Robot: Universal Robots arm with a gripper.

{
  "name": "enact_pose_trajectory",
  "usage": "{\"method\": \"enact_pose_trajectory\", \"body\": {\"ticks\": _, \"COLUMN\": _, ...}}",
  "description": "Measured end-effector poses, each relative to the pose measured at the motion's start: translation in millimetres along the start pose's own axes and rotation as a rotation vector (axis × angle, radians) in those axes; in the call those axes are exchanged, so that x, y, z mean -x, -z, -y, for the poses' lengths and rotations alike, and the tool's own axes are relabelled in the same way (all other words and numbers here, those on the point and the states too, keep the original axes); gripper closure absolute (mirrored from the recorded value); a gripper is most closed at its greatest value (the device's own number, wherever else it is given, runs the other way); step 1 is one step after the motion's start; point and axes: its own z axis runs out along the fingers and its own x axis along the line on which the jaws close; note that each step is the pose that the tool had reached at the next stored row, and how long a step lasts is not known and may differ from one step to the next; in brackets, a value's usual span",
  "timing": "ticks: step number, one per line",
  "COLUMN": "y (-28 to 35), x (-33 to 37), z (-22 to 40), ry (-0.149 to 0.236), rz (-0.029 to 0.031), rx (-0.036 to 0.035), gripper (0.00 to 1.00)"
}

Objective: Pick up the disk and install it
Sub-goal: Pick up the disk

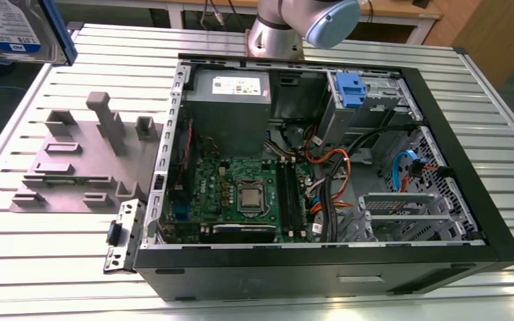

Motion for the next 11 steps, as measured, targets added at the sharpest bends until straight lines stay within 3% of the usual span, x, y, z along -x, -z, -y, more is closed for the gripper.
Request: {"method": "enact_pose_trajectory", "body": {"ticks": 11, "y": 0.1, "x": 0.1, "z": 4.9, "ry": 0.000, "rz": 0.0000, "rx": 0.0000, "gripper": 0.64}}
